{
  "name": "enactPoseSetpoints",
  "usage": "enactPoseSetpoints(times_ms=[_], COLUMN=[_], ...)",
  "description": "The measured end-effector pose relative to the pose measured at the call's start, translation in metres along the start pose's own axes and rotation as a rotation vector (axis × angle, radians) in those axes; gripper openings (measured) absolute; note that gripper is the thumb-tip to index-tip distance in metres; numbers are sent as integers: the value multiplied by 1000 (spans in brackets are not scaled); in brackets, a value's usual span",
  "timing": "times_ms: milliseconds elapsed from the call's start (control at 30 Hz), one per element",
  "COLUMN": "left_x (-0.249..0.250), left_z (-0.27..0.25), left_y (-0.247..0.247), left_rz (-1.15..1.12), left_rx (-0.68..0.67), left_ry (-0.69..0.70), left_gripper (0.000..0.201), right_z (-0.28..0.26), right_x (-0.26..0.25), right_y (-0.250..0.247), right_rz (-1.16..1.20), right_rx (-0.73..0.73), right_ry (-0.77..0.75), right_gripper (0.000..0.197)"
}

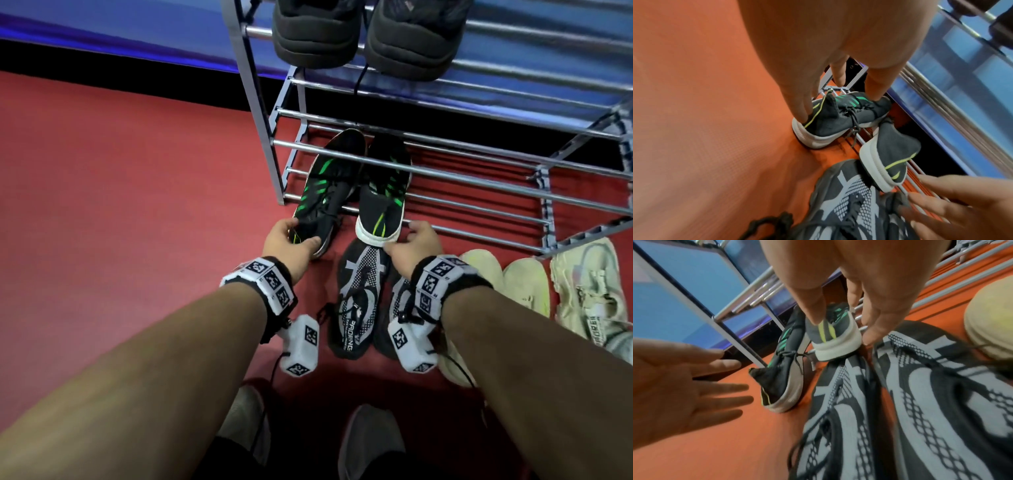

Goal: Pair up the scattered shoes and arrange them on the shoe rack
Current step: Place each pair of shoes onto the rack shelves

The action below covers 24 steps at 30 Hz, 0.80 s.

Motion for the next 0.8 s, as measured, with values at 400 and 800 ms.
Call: enactPoseSetpoints(times_ms=[400,800], left_x=[-89,-66], left_z=[55,53], left_y=[36,35], left_rz=[68,-194], left_rx=[-16,-118], left_ry=[-214,-324], left_gripper=[75,28], right_z=[5,28], right_x=[24,31], right_y=[36,53], right_rz=[136,238], right_rx=[-103,-71], right_ry=[122,311], right_gripper=[71,40])
Point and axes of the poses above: each hand's wrist, its own z-axis towards the middle knuckle, its own y-axis out of the palm, x = y × z, the point moved 8 cm from there along z, towards the middle knuckle, and after that the axes turned 2 degrees about z, right-handed, at the moved point
